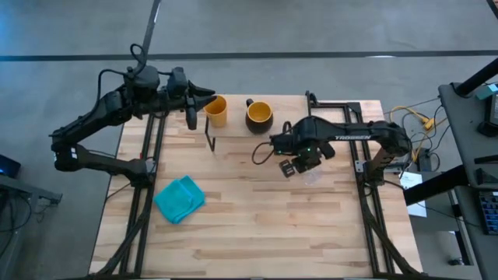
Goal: Stack small to large cups/mugs on shelf
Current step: Put the transparent mug on the shelf
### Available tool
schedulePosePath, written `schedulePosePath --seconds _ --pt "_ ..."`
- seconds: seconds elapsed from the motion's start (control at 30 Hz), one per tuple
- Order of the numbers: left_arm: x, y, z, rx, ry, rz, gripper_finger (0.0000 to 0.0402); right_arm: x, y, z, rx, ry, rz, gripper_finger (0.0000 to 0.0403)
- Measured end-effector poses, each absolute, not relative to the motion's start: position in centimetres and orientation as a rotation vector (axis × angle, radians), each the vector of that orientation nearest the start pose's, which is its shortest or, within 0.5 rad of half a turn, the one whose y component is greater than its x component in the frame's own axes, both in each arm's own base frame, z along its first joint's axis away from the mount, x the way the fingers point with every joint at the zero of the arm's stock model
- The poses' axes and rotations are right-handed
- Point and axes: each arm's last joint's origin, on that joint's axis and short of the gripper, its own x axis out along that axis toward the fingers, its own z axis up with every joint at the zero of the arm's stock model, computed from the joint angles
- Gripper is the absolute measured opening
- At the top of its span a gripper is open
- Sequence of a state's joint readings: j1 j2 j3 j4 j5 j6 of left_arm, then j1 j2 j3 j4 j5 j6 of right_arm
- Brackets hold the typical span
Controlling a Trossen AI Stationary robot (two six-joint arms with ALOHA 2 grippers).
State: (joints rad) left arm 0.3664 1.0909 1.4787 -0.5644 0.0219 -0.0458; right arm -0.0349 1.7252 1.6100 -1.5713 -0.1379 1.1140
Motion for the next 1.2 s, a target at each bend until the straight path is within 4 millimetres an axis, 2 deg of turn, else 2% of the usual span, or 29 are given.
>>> schedulePosePath --seconds 0.33,0.4,0.53,0.63,0.97,1.2 --pt "18.4 7.0 46.9 -0.079 0.164 0.347 0.0063 28.9 -0.6 26.4 0.991 1.633 -1.027 0.0068" --pt "18.4 7.0 46.9 -0.078 0.164 0.347 0.0063 29.1 -0.6 25.9 1.002 1.617 -1.012 0.0068" --pt "18.4 7.0 46.9 -0.078 0.162 0.346 0.0063 30.3 -0.6 24.8 1.03 1.541 -0.871 0.0068" --pt "18.4 7.0 46.9 -0.078 0.162 0.346 0.0063 30.6 -0.9 23.8 1.042 1.506 -0.855 0.0068" --pt "18.1 6.8 47.1 -0.075 0.151 0.344 0.0063 29.3 -0.9 23.4 0.993 1.61 -0.931 0.0068" --pt "18.0 6.8 47.2 -0.075 0.151 0.345 0.0063 29.5 -1.1 23.1 1.001 1.596 -0.912 0.0068"
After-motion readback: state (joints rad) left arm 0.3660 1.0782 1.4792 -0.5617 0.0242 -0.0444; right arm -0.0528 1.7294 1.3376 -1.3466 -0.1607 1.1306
